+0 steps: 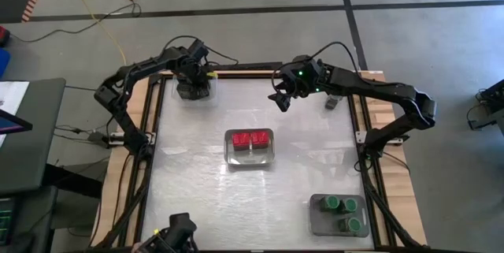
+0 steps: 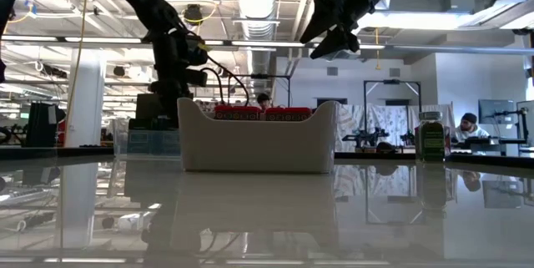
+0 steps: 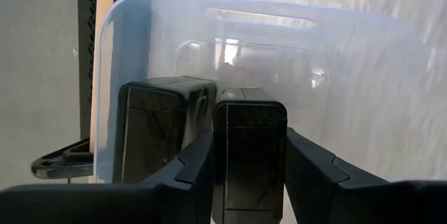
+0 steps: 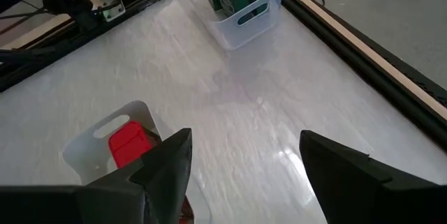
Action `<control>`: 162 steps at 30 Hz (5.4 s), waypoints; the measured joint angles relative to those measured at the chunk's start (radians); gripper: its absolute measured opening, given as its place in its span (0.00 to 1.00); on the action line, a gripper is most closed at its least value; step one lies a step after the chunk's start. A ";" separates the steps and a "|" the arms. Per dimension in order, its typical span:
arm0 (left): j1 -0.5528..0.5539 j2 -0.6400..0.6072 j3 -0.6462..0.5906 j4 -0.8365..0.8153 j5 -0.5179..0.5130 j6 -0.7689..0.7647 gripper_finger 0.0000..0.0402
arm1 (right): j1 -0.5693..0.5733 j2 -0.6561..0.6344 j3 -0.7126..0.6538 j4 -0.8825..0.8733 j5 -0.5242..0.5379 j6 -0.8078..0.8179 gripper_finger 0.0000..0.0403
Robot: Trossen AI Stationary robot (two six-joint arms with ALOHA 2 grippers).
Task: Sort spices by type
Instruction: Put the black seasoning can into the transparent bin, then put the green seasoning bottle into the black bin
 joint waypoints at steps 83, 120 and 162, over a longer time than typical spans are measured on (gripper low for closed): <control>-0.064 -0.549 -0.013 0.030 0.003 -0.285 0.55 | -0.324 0.000 0.134 -0.593 0.152 -0.348 0.72; -0.064 -0.549 -0.024 -0.009 0.003 -0.343 0.55 | -0.459 0.000 -0.127 -0.654 0.315 -0.719 0.72; -0.072 -0.549 -0.024 -0.055 0.003 -0.381 0.55 | -0.442 -0.033 -0.186 -0.652 0.294 -0.631 0.56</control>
